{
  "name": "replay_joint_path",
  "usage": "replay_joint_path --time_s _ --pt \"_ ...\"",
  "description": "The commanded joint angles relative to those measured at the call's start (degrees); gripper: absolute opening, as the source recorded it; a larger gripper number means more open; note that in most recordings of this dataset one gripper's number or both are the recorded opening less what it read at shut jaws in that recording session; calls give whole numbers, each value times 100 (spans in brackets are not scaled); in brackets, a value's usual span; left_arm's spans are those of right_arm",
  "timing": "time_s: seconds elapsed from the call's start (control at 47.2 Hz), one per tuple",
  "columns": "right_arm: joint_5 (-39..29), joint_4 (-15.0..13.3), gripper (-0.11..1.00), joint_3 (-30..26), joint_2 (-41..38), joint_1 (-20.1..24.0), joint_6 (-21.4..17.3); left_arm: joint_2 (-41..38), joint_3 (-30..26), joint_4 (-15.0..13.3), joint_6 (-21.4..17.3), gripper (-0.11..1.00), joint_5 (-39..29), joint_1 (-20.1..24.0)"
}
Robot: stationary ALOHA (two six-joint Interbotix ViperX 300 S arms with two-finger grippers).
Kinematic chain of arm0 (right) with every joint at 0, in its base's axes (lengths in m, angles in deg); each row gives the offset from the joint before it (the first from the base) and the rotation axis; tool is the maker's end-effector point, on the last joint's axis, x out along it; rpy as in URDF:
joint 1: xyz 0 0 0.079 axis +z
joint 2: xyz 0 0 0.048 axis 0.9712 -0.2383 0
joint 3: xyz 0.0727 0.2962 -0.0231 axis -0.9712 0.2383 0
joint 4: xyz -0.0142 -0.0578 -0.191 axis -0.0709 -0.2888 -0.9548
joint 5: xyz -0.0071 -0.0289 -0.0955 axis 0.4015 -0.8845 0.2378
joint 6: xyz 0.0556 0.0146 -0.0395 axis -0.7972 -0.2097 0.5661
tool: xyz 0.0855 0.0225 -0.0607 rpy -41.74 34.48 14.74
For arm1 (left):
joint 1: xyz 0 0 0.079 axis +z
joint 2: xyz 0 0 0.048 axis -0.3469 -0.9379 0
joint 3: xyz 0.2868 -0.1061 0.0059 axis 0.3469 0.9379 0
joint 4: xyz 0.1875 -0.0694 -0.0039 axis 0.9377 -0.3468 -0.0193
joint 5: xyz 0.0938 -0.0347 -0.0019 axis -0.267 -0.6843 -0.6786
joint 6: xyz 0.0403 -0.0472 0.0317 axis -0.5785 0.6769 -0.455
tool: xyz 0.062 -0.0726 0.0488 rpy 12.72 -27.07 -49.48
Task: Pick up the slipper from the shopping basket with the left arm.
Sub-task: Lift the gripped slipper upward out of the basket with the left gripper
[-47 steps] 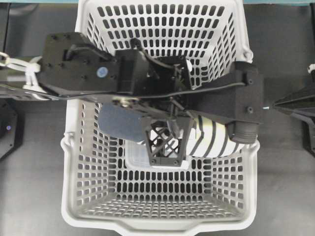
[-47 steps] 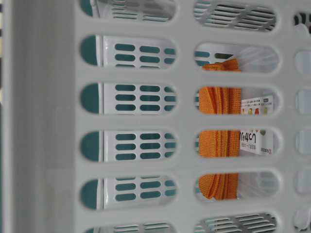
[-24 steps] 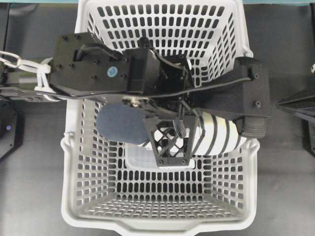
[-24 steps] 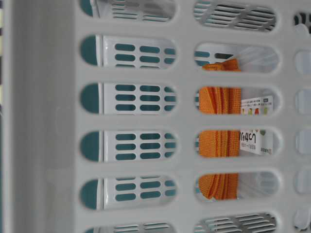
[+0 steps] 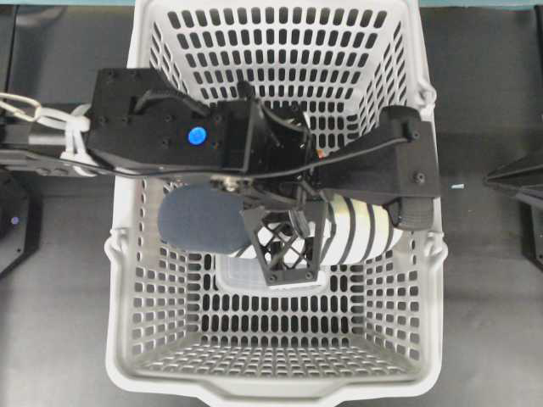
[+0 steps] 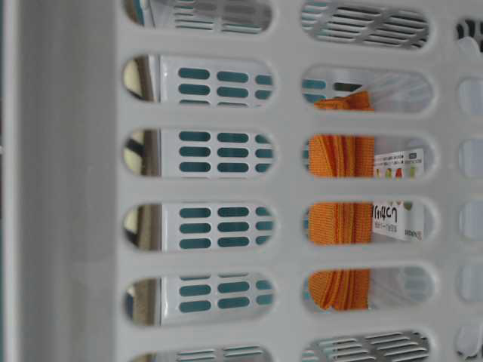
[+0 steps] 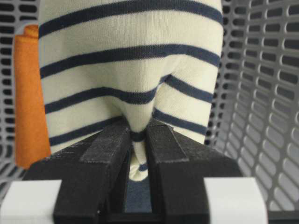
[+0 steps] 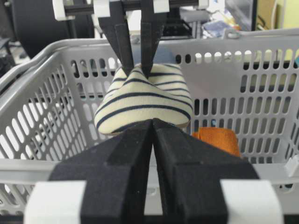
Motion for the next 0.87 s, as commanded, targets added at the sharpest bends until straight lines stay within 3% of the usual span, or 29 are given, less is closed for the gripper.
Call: replay_joint_path --time_s 0.0,0.275,0.847 --pt "35 18 -1 -88 -26 9 -9 316 158 26 18 9 299 9" --pt "35 18 -1 -88 -35 9 -9 475 510 26 44 9 325 26" --pt "70 18 -1 -18 -26 9 -9 448 536 18 44 9 396 35"
